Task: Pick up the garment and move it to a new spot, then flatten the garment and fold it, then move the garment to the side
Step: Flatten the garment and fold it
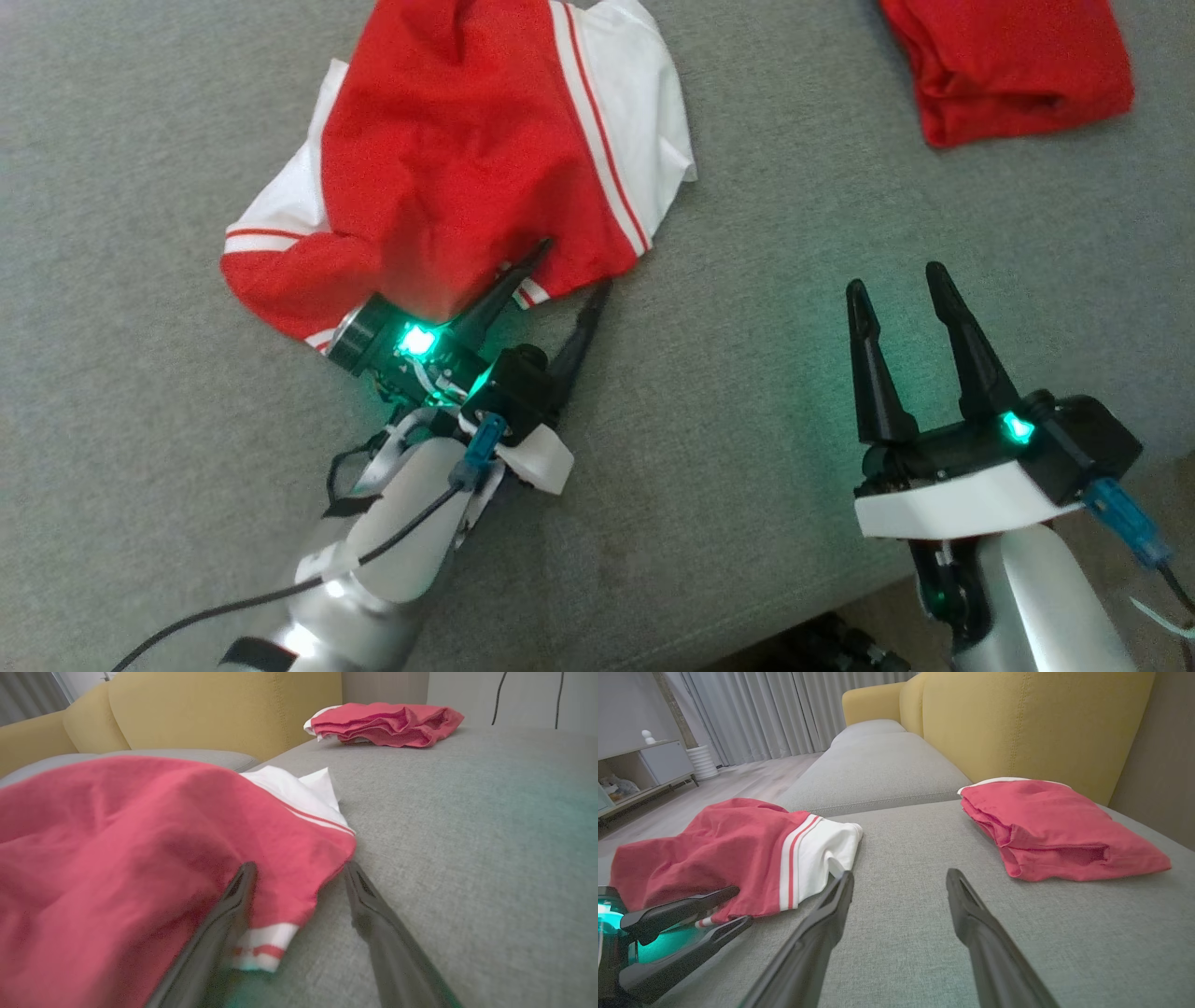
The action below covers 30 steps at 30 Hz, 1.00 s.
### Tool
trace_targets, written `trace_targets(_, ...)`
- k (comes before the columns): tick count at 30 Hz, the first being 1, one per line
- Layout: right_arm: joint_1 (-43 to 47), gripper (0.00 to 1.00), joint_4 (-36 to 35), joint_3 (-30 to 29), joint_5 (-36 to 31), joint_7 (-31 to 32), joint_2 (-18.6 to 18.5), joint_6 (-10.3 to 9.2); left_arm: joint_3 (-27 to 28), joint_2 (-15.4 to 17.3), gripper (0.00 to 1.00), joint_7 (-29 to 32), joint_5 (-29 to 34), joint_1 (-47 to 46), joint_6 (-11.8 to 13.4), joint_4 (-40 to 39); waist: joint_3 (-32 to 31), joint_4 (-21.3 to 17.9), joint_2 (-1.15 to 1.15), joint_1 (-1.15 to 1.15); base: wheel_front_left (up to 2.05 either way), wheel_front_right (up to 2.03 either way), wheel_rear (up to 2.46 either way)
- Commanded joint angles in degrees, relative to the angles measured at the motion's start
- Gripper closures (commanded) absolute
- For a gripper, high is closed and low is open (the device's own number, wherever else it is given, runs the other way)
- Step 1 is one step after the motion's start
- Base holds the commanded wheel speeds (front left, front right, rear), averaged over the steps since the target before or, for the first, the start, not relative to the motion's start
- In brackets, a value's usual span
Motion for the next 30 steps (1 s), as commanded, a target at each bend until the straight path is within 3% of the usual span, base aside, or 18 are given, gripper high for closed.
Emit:
trace_targets(1,-1.0,0.0,-1.5,1.4,0.5,-0.2,-0.3,-0.04,1.9,1.0,0.92,0.2,-0.4,-2.0,1.0,1.1,0.1,-0.6,0.0,0.01,0.0,0.0,0.0)
trace_targets(2,-1.1,0.0,-1.5,1.4,0.7,-0.2,-0.3,-0.04,1.7,1.0,1.0,0.2,-0.7,-2.2,1.0,0.8,0.0,-0.9,0.0,0.01,0.0,0.0,0.0)
trace_targets(11,-0.9,0.0,-1.1,2.0,2.5,-0.2,-0.3,-0.04,-0.5,3.1,1.0,0.2,-1.6,-4.9,0.8,-8.6,-2.6,-3.4,0.0,0.01,0.0,0.0,0.0)
trace_targets(17,0.1,0.0,-0.8,2.8,3.4,-0.2,-0.3,-0.04,-1.0,5.3,1.0,0.2,-2.1,-13.4,-2.7,-14.2,-5.7,-4.4,0.0,0.01,0.0,0.0,0.0)
trace_targets(23,1.0,0.0,-0.6,3.1,3.7,-0.2,-0.3,-0.04,2.2,6.9,1.0,0.2,-3.8,-32.6,-7.2,-14.8,-8.0,-2.8,0.0,0.01,0.0,0.0,0.0)
trace_targets(27,1.6,0.0,-0.6,2.6,2.5,-0.2,-0.3,-0.04,5.6,7.3,1.0,0.2,-5.9,-41.2,-7.7,-15.1,-9.2,-0.1,0.0,0.01,0.0,0.0,0.0)
trace_targets(30,1.7,0.0,-0.9,2.1,1.7,-0.2,-0.3,-0.04,8.3,8.9,1.0,0.2,-8.5,-41.4,-7.9,-15.2,-10.1,2.1,0.0,0.01,0.0,0.0,0.0)
